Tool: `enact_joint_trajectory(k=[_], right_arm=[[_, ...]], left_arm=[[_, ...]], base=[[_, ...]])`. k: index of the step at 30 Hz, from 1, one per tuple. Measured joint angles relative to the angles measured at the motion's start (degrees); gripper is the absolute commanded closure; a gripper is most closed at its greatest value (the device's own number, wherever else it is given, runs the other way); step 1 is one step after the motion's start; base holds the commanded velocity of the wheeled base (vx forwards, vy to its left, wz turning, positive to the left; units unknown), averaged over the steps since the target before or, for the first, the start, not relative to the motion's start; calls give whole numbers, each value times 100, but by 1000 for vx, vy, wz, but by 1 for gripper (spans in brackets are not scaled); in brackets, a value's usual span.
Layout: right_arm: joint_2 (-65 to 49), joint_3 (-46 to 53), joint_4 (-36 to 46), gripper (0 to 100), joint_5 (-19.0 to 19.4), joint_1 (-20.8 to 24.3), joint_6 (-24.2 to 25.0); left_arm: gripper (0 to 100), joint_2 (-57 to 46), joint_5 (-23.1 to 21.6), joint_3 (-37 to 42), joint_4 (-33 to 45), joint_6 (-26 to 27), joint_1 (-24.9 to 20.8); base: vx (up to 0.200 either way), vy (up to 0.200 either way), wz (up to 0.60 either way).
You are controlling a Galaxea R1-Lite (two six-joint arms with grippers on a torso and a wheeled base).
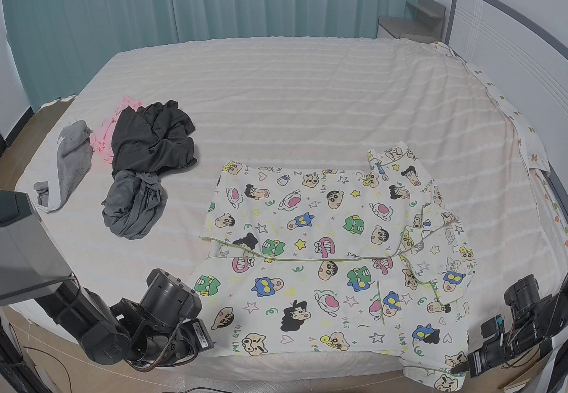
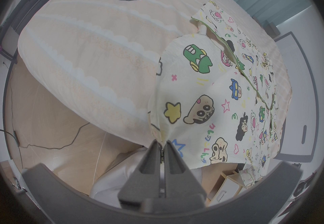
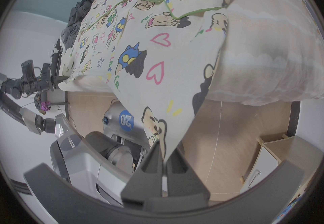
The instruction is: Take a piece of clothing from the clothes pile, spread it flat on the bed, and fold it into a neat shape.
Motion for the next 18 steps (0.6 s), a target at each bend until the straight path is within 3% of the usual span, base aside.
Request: enact_joint_trajectory(k=[18], right_arm=[[-221,0,501,100,6,-56,-471]], left_arm=[[100,-22,-235,55,468,252,-141]], base=[[0,0,0]])
